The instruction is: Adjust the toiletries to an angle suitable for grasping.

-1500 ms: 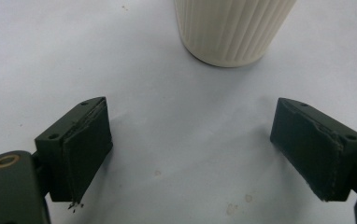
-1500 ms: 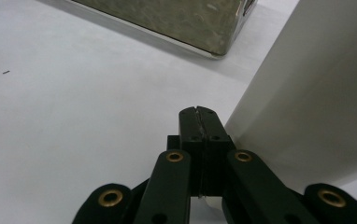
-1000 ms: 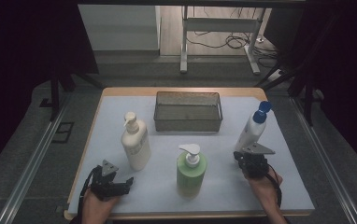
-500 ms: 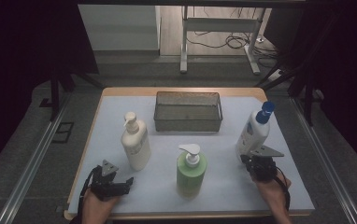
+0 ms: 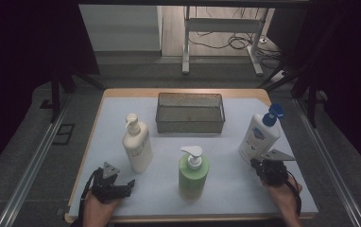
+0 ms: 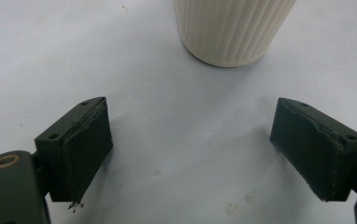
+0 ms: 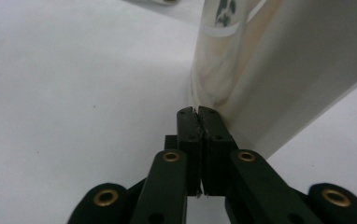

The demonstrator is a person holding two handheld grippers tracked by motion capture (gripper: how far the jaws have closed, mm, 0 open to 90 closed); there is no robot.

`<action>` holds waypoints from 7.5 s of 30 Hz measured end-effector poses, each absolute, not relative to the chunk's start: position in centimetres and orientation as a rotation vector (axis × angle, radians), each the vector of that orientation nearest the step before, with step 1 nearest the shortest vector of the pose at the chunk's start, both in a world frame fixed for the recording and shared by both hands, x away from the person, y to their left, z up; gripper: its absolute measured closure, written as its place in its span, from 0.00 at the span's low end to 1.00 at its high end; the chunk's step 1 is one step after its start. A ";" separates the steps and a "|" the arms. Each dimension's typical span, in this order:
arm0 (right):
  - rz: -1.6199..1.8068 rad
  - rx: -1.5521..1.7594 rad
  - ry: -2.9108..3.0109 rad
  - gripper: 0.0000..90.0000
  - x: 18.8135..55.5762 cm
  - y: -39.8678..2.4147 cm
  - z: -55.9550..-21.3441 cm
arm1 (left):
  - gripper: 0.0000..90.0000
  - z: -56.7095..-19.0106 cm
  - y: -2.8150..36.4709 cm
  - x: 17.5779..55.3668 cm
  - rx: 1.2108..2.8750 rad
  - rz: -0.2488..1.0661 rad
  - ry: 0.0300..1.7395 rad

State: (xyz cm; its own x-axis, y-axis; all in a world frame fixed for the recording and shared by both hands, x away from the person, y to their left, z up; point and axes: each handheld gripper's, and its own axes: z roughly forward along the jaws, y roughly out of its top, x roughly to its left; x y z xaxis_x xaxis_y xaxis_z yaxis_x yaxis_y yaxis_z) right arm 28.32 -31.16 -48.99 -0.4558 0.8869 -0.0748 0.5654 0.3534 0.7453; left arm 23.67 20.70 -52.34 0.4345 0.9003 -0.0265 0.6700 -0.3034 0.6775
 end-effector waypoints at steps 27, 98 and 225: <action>1.022 1.263 2.097 0.52 25.9 -33.9 -43.7 | 0.14 -52.3 20.7 23.7 2.072 0.481 1.316; 1.038 1.282 2.069 0.44 33.3 -32.1 -40.6 | 0.14 -52.4 20.7 23.7 2.070 0.479 1.317; 1.166 1.185 2.104 0.45 47.0 -10.5 -33.0 | 0.14 -52.3 20.7 23.8 2.074 0.476 1.314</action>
